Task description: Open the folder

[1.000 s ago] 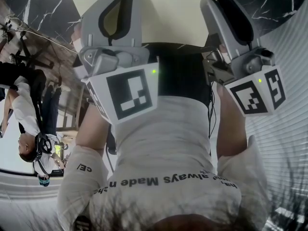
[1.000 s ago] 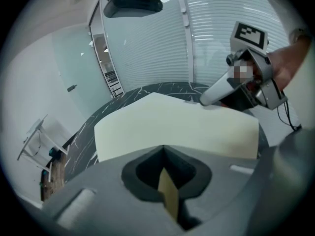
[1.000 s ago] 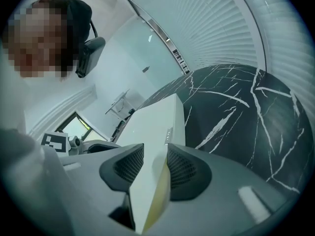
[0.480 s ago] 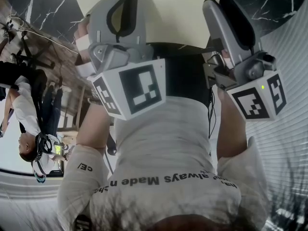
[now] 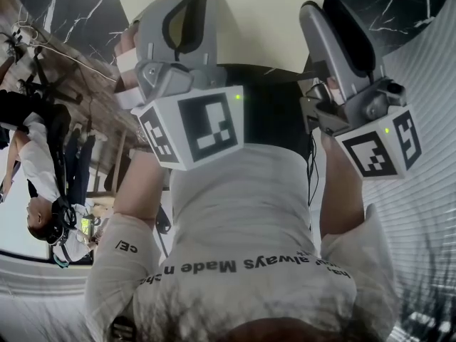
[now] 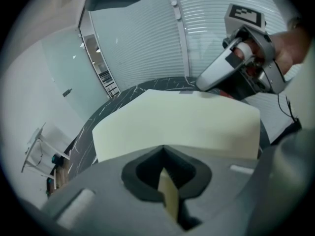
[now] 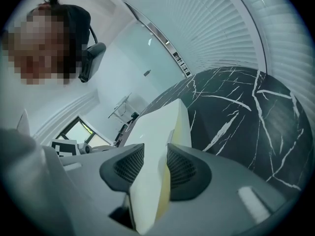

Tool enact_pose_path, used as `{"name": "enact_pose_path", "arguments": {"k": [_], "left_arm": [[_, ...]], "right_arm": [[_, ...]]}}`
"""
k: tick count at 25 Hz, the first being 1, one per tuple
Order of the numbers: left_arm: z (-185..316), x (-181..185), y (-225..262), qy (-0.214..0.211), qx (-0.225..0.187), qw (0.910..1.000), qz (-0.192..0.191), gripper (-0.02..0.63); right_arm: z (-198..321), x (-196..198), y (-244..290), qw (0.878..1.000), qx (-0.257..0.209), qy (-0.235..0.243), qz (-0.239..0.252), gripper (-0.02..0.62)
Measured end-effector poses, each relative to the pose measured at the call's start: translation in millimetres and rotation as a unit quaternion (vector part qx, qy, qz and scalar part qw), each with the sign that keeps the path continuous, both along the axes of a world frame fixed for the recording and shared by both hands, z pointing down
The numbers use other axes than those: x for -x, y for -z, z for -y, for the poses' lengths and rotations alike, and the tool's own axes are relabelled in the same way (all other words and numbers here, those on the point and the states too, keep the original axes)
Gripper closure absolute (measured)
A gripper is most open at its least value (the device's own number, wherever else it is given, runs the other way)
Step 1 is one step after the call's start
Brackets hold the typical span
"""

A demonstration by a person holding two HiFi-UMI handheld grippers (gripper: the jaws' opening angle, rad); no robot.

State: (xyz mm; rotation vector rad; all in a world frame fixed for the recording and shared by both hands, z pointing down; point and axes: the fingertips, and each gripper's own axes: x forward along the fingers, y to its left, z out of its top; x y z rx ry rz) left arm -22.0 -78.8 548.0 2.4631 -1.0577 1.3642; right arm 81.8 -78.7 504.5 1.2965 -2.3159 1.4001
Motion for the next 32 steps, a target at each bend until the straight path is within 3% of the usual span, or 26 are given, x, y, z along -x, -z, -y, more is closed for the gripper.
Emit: {"name": "enact_pose_path", "arguments": {"k": [7, 32], "left_arm": [[2, 2, 15, 0.012, 0.000, 0.9995, -0.030, 0.604], [-13, 0, 80, 0.013, 0.017, 0.9988, -0.043, 0.604]], "right_arm": [[0, -4, 9, 1.000, 0.002, -0.008, 0.017, 0.473], [-7, 29, 86, 0.997, -0.036, 0.032, 0.059, 0.508]]}}
